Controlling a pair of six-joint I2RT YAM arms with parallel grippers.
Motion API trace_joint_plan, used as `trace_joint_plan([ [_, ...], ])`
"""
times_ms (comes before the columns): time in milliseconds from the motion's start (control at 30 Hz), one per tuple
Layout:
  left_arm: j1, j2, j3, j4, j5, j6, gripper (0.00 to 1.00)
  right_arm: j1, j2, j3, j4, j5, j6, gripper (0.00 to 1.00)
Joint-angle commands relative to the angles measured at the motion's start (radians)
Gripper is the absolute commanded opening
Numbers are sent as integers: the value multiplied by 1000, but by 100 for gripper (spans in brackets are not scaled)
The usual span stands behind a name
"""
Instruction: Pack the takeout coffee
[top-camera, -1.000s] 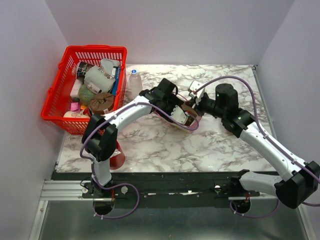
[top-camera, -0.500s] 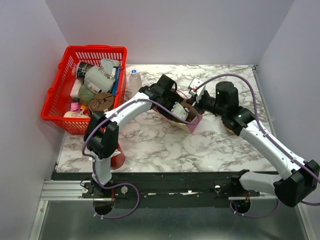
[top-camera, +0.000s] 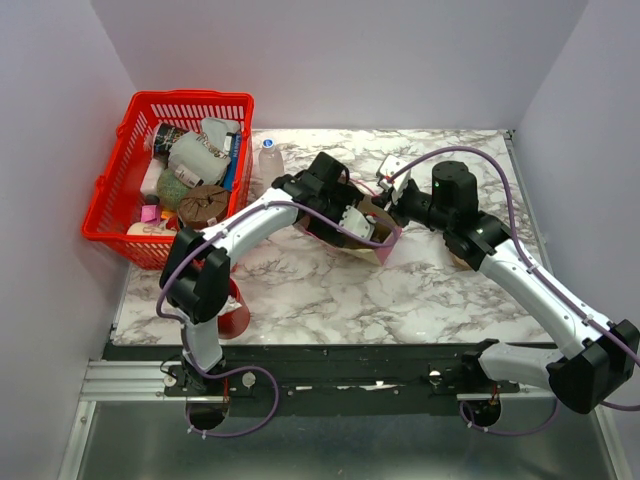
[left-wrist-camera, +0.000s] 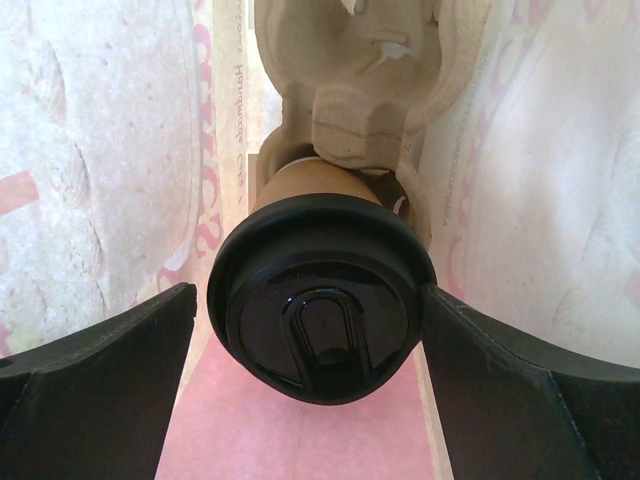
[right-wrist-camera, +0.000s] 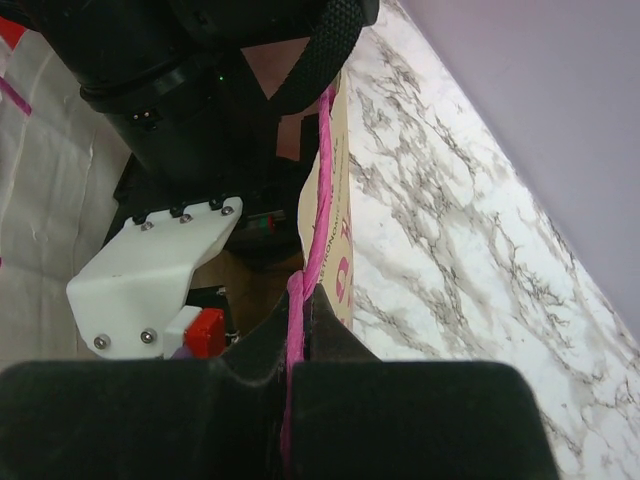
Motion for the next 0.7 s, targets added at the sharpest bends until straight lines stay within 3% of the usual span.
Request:
trace_joint_plan([
  [0,4,-70,-34,17,66,-48,99,5,-6,1,-38,-34,-5,0],
  [267,5,-171,-114,114,166,-134,99,5,-14,-25,-49,-57,-42,0],
  [667,17,-188,-144,72,264,-157,99,5,-5,-32,-76,-65,-82,0],
])
